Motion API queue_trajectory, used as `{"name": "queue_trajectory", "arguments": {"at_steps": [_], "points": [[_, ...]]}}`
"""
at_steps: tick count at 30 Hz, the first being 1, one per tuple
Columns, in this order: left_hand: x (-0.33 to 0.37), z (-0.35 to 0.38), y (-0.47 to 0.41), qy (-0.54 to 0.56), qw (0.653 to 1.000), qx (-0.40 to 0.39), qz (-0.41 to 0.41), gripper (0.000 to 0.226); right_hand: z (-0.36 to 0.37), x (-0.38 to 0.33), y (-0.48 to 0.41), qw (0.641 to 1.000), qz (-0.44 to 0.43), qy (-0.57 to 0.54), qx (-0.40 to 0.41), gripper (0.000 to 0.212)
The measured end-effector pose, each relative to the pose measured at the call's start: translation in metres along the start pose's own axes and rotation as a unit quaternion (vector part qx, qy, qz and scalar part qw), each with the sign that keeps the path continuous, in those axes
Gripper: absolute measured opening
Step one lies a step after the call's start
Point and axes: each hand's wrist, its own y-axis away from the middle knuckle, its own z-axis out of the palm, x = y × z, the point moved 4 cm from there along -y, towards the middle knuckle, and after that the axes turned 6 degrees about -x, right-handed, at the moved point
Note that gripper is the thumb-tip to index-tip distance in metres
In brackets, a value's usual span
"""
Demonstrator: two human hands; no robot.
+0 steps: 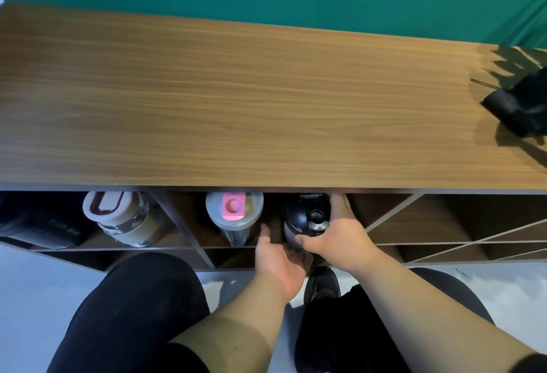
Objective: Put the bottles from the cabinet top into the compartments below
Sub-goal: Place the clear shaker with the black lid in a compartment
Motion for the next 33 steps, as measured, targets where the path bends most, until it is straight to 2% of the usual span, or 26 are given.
{"name": "queue_trajectory", "arguments": {"at_steps": [11,16,22,30,33], "points": [[0.001,0.0,-0.005,0.029,1.0,-0.009,0.004,0.078,0.007,0.009,-0.013,0.999,0.026,-0.026,-0.018,0.088],[0.004,0.0,-0.005,0.021,1.0,-0.002,-0.001,0.068,0.008,0.01,-0.016,0.999,0.043,-0.025,-0.023,0.085],[0.004,0.001,-0.003,0.011,1.0,-0.011,0.004,0.07,0.007,0.008,-0.015,0.999,0.044,-0.017,-0.008,0.087],[0.003,0.001,0.001,-0.038,0.999,0.016,0.012,0.069,0.007,0.008,-0.012,0.999,0.037,-0.024,-0.006,0.077],[0.002,0.002,0.006,-0.087,0.995,0.048,0.022,0.068,0.005,0.007,-0.005,1.0,0.014,-0.025,-0.003,0.086]]}}
